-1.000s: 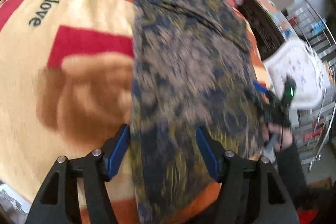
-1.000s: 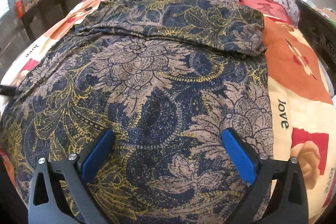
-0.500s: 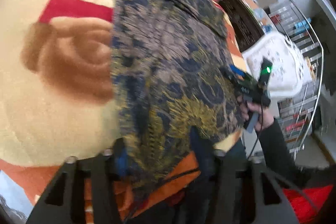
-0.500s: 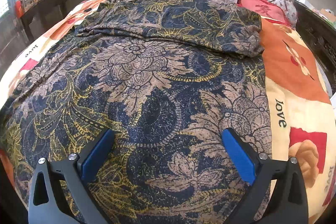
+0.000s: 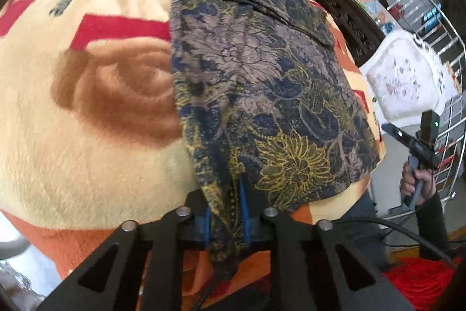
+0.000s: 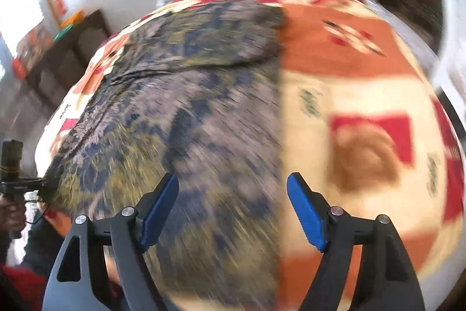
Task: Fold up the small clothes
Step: 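Grasp the floral shirt hem with the left gripper and lift it, then grasp the hem with the right gripper while the left gripper holds it lifted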
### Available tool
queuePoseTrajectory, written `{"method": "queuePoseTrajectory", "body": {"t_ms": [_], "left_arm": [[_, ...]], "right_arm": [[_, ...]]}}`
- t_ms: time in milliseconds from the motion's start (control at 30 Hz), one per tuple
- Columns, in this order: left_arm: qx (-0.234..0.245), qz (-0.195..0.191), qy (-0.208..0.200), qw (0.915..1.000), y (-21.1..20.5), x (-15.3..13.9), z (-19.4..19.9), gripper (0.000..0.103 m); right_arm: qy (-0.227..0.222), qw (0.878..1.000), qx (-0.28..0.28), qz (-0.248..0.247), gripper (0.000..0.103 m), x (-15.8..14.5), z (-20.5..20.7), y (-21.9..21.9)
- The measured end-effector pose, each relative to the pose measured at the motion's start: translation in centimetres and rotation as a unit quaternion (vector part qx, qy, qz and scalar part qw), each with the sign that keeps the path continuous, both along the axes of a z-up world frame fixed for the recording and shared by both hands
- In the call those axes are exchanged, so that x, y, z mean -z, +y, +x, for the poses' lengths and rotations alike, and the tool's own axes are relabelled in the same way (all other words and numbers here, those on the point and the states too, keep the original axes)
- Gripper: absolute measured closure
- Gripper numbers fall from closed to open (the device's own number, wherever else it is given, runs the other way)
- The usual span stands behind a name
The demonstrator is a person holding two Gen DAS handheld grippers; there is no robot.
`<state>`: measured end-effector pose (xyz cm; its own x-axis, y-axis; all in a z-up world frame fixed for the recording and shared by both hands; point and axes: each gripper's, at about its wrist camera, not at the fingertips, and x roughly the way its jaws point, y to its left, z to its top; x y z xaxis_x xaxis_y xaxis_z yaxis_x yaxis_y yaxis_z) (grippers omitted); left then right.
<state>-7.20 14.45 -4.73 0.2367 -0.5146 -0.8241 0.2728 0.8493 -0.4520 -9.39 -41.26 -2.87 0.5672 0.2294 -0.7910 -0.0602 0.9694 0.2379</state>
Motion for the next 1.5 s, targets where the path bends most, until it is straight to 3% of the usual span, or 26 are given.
{"method": "queuePoseTrajectory", "body": {"t_ms": [100,233,300,400,600,800,900,1000,1100,1200,1500], "left_arm": [[0.003,0.001,-0.009,1.0000,-0.1,-0.1,-0.3,0.079],[-0.013,-0.011,-0.007,0.9998,0.5,-0.2,-0.4,0.080],[-0.021,-0.010,-0.011,0.9997,0.6,-0.4,-0.5,0.080],[-0.033,0.011,-0.009,0.9994,0.6,-0.4,-0.6,0.096],[-0.016,0.031,-0.021,0.9991,0.0,-1.3,-0.9,0.099],[-0.027,0.019,-0.027,0.9991,0.4,-1.6,-0.3,0.098],[-0.038,0.016,-0.023,0.9989,0.4,-1.2,0.1,0.098],[-0.057,0.006,-0.023,0.9981,1.1,-1.5,0.0,0.100],[-0.053,0.012,-0.044,0.9976,1.5,-2.9,-0.7,0.101],[-0.049,0.004,-0.063,0.9968,2.5,-5.3,-1.7,0.101],[-0.036,-0.044,-0.059,0.9966,5.5,-9.7,-4.7,0.101]], "right_arm": [[0.005,0.998,-0.002,0.063,0.013,2.2,-2.8,-1.4],[-0.017,0.999,-0.020,0.037,0.016,3.9,-4.2,-0.3],[-0.006,0.998,-0.022,0.051,0.024,5.0,-4.0,-0.7],[-0.003,0.998,-0.024,0.065,0.038,5.3,-4.3,-1.4],[0.002,0.995,-0.041,0.095,0.072,5.3,-5.6,-2.3],[-0.023,0.991,-0.035,0.124,0.075,5.2,-5.7,-2.0],[-0.005,0.991,-0.026,0.128,0.075,5.6,-4.7,-1.6],[-0.014,0.993,-0.039,0.109,0.079,4.7,-4.7,-1.0],[-0.035,0.991,-0.044,0.121,0.083,3.0,-5.6,-1.5],[-0.061,0.987,-0.056,0.136,0.084,0.1,-7.1,-2.1],[-0.123,0.977,-0.106,0.139,0.084,-8.0,-12.5,-3.0]]}}
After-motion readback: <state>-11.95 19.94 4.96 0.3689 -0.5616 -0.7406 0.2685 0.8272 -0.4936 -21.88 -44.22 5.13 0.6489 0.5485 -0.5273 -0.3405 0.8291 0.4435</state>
